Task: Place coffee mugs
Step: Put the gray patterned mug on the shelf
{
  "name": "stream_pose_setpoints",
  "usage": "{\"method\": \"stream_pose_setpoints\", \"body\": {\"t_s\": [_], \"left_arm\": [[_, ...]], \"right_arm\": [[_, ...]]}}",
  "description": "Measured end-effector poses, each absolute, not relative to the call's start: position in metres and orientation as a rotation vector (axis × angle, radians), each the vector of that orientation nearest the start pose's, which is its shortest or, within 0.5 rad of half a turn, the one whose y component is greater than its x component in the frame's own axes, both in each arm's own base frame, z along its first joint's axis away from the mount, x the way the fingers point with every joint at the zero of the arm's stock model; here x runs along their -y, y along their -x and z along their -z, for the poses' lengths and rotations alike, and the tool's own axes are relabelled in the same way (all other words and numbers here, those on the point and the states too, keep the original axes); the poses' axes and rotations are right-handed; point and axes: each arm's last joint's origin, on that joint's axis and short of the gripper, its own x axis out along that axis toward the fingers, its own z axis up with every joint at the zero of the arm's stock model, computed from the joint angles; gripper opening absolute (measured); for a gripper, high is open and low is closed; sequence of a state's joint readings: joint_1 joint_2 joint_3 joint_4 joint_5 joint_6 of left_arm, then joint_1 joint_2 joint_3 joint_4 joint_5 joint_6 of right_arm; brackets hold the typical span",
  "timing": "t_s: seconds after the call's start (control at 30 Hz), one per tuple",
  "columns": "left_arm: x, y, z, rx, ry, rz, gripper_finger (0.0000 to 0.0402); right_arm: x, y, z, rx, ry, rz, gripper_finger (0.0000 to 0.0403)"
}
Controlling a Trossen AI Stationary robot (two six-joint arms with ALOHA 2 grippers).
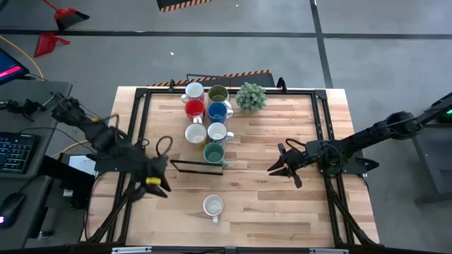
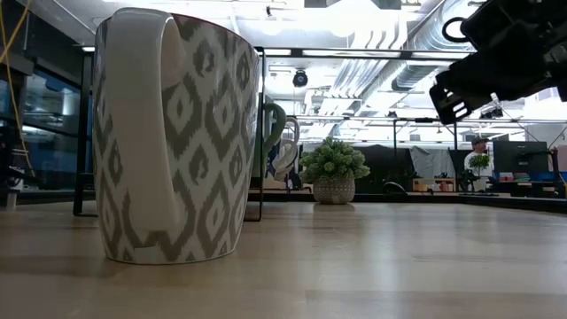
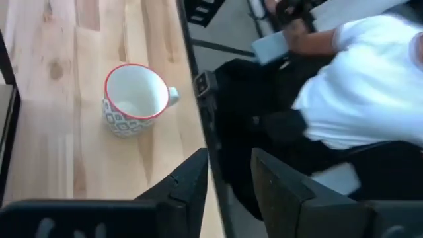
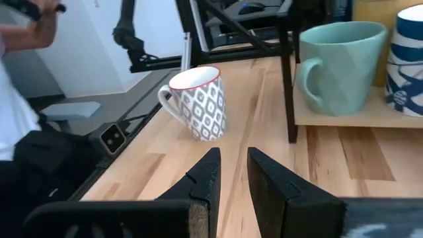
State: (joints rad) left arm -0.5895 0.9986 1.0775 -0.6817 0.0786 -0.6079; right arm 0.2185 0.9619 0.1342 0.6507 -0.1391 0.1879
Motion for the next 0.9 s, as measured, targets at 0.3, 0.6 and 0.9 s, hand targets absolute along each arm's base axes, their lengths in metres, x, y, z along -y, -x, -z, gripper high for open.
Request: {"method": "stream_pose_setpoints", "body": {"t_s": [0.3, 0.6, 0.9], "left_arm": [[0.14, -0.204, -0.307, -0.898, 0.349, 0.265, 0.017], [0.153, -0.242, -0.284, -0.861, 0.327, 0.27, 0.0195], [0.15, -0.27, -0.262, -0.928, 0.416, 0.141, 0.0196]], "right_arm": [[-0.041, -0.168, -0.158, -0.279, -0.276, -0.313, 0.0058], [-0.041, -0.167, -0.154, -0.328, -0.273, -0.305, 0.0058], [-0.042, -0.166, -0.154, -0.336, -0.277, -0.335, 0.0058]]}}
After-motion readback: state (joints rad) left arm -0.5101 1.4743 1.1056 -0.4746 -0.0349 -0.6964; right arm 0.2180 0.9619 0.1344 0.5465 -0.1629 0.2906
